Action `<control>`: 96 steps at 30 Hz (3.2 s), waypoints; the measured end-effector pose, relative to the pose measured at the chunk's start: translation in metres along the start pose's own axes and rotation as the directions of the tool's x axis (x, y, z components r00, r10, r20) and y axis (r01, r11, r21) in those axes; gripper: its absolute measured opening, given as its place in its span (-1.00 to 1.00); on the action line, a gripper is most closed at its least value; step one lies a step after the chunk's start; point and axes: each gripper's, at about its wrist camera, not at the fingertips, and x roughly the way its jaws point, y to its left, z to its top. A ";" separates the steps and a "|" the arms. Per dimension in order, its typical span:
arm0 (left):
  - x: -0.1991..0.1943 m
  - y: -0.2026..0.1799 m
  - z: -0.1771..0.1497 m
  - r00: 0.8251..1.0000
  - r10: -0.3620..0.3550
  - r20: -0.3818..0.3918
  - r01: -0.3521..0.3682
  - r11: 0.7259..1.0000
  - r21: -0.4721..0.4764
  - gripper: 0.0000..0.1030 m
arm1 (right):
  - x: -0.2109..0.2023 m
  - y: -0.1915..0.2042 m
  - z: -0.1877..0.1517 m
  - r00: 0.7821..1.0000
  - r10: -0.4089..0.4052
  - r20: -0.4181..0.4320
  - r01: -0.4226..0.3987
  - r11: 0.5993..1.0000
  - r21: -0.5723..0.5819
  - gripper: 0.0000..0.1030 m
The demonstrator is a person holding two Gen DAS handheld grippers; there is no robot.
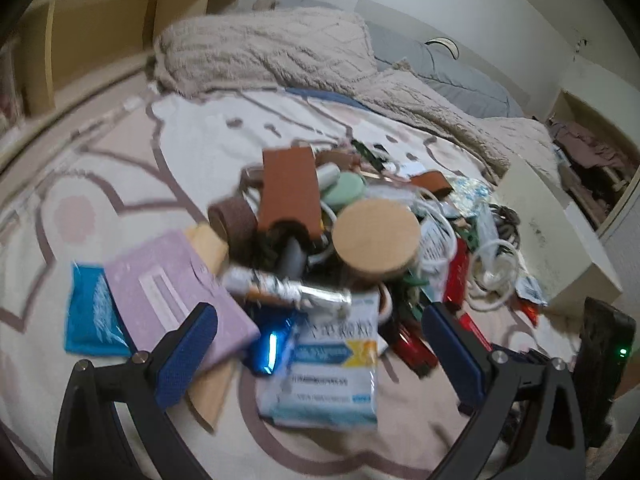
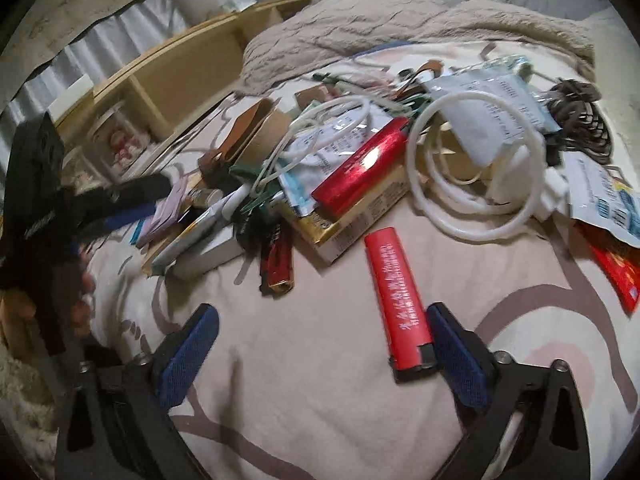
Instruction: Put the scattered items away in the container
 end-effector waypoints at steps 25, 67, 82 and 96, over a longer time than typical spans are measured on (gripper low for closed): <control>0.011 0.010 -0.028 0.993 -0.071 -0.090 0.062 0.993 -0.103 0.56 | 0.001 -0.003 -0.001 0.991 -0.127 0.051 0.124 0.991 0.050 0.01; 0.011 -0.088 -0.065 0.940 -0.287 -0.184 0.333 0.890 0.311 -0.10 | -0.053 -0.025 -0.032 0.953 -0.302 -0.018 0.302 0.946 0.120 -0.60; 0.029 -0.074 -0.044 0.968 -0.217 -0.129 0.240 0.950 0.199 0.15 | -0.052 -0.024 -0.031 0.952 -0.303 -0.039 0.306 0.943 0.129 -0.59; 0.042 -0.099 -0.051 0.977 -0.187 -0.104 0.210 0.926 0.313 0.15 | -0.057 -0.028 -0.028 0.960 -0.269 -0.073 0.276 0.954 0.115 -0.58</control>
